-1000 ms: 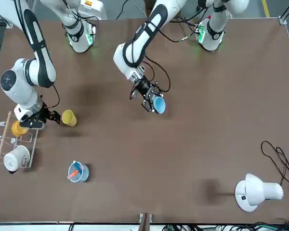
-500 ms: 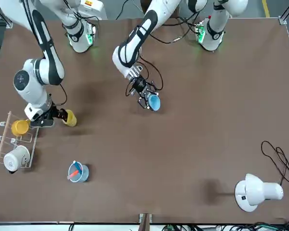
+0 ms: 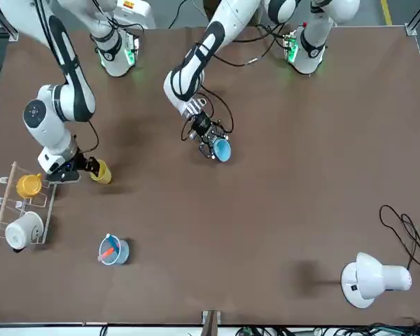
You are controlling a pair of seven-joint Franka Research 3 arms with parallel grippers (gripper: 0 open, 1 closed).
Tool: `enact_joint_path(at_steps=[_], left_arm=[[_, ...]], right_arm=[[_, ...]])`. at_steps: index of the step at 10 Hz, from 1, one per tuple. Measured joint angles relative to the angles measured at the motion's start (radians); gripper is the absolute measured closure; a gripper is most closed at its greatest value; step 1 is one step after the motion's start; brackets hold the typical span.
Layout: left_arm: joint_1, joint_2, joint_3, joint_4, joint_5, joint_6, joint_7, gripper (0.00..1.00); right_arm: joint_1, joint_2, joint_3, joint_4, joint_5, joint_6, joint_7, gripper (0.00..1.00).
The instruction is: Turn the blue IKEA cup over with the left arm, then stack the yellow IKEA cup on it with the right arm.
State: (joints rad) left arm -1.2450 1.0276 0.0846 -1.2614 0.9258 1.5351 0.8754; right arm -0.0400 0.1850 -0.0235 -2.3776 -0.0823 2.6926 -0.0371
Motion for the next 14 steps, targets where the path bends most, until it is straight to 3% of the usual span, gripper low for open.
enact_joint_path(at_steps=[2, 8, 12, 14], left_arm=[[-0.003, 0.0, 0.0, 0.004, 0.0, 0.0, -0.012, 0.2], [-0.005, 0.002, -0.004, 0.004, 0.0, 0.001, -0.092, 0.18], [-0.008, 0.007, -0.006, 0.004, 0.0, 0.032, -0.163, 0.18], [-0.008, 0.015, -0.007, 0.004, 0.0, 0.046, -0.169, 0.17]], right_arm=[[-0.002, 0.002, -0.001, -0.017, -0.007, 0.04, -0.001, 0.0], [-0.007, 0.025, -0.006, -0.089, -0.061, 0.155, -0.001, 0.03], [-0.015, 0.058, -0.006, -0.087, -0.061, 0.169, -0.002, 0.29], [-0.021, 0.058, -0.006, -0.086, -0.061, 0.169, -0.001, 0.61]])
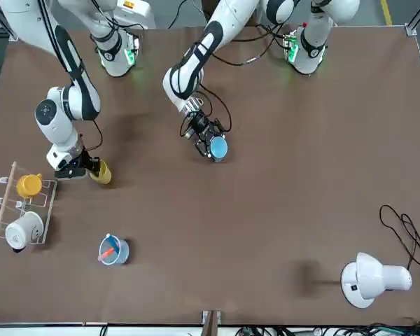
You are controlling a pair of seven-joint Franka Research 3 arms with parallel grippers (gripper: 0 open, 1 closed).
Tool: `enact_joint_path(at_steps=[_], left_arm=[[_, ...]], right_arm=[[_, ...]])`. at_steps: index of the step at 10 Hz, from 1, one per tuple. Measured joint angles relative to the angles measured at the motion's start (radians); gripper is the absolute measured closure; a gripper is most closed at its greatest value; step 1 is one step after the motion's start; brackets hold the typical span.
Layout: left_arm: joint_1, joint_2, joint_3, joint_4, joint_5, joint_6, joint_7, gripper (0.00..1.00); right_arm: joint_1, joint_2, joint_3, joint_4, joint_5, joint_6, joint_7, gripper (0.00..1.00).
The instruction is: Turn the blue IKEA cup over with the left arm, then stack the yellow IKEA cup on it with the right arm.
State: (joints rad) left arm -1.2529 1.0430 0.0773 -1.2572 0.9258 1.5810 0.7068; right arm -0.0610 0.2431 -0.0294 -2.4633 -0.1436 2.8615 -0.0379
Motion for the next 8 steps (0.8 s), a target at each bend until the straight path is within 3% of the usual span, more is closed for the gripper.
enact_joint_path(at_steps=[2, 4, 6, 8], left_arm=[[0.0, 0.009, 0.0, 0.0, 0.0, 0.003, -0.001, 0.14], [0.0, 0.009, 0.001, 0.005, 0.0, 0.003, -0.001, 0.02], [0.0, 0.005, 0.002, 0.02, 0.0, -0.014, -0.001, 0.01], [-0.003, -0.036, 0.0, 0.034, -0.003, -0.083, 0.005, 0.01]], right_arm=[[-0.004, 0.0, 0.0, 0.012, 0.0, 0.0, 0.028, 0.93], [-0.004, 0.0, 0.006, 0.05, 0.001, -0.049, 0.084, 0.95], [-0.004, -0.003, 0.044, 0.1, 0.033, -0.106, 0.147, 0.95], [0.002, -0.011, 0.106, 0.173, 0.164, -0.199, 0.157, 0.96]])
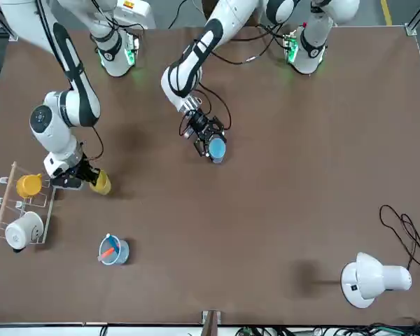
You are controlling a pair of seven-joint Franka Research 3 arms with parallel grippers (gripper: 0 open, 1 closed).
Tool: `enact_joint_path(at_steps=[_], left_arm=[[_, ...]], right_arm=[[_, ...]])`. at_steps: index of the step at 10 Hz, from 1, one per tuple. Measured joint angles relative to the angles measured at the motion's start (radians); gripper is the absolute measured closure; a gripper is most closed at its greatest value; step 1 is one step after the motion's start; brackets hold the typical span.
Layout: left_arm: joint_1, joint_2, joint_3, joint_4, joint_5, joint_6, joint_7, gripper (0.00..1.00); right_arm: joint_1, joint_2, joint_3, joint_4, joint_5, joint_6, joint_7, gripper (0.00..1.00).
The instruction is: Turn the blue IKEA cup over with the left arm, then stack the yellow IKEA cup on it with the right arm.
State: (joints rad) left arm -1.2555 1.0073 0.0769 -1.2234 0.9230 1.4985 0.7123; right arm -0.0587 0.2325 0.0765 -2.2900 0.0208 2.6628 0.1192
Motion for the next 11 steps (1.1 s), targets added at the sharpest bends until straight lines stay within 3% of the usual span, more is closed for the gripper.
enact_joint_path(at_steps=[2, 4, 7, 9, 11], left_arm=[[-0.006, -0.075, -0.005, -0.005, -0.005, -0.036, 0.041, 0.01], [0.002, -0.187, -0.003, -0.071, -0.006, -0.049, 0.048, 0.01], [0.089, -0.471, 0.003, -0.36, -0.005, 0.098, 0.011, 0.01], [0.221, -0.684, 0.003, -0.541, -0.005, 0.245, -0.022, 0.01], [0.383, -0.892, 0.002, -0.688, -0.021, 0.392, -0.025, 0.01]], right_arm=[[0.019, -0.017, 0.04, 0.093, 0.112, -0.136, 0.011, 0.96], [0.049, -0.021, 0.076, 0.161, 0.152, -0.189, 0.038, 0.96], [0.164, -0.02, 0.091, 0.268, 0.155, -0.273, 0.09, 0.96], [0.268, -0.007, 0.091, 0.333, 0.151, -0.314, 0.173, 0.96], [0.373, 0.045, 0.091, 0.381, 0.052, -0.316, 0.34, 0.96]])
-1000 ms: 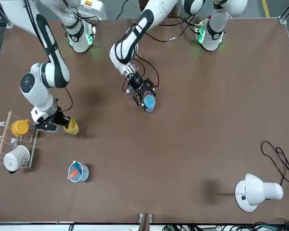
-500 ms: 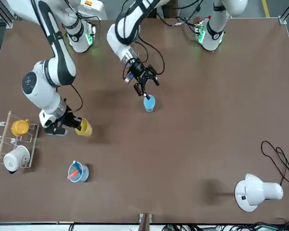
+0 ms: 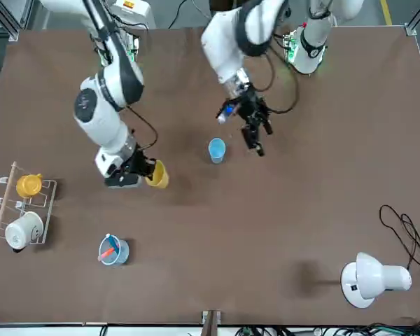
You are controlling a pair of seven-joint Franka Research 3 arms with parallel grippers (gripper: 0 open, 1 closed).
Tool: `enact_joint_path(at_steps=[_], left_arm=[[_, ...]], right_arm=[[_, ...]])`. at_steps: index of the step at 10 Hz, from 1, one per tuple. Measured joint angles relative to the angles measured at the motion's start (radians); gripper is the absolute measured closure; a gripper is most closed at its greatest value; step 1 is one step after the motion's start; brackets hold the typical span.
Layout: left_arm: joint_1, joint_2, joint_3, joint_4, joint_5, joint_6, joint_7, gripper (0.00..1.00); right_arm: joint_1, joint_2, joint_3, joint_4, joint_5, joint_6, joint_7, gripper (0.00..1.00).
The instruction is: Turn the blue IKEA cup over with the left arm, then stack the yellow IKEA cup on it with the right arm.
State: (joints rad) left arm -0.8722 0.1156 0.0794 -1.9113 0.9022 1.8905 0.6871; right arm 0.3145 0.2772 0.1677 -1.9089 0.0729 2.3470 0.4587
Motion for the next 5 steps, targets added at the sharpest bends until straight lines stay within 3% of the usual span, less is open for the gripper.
enact_joint_path(at_steps=[2, 3, 5], left_arm=[[0.164, -0.157, -0.001, -0.094, -0.125, 0.105, 0.001, 0.01], [0.249, -0.207, -0.001, -0.108, -0.224, 0.13, 0.001, 0.01], [0.435, -0.268, 0.004, -0.086, -0.55, 0.113, -0.007, 0.01]], right_arm=[[0.084, 0.077, 0.018, 0.066, -0.116, -0.001, 0.209, 0.96], [0.101, 0.103, 0.05, 0.095, -0.152, -0.019, 0.29, 0.96], [0.111, 0.114, 0.119, 0.128, -0.192, -0.058, 0.414, 0.96]])
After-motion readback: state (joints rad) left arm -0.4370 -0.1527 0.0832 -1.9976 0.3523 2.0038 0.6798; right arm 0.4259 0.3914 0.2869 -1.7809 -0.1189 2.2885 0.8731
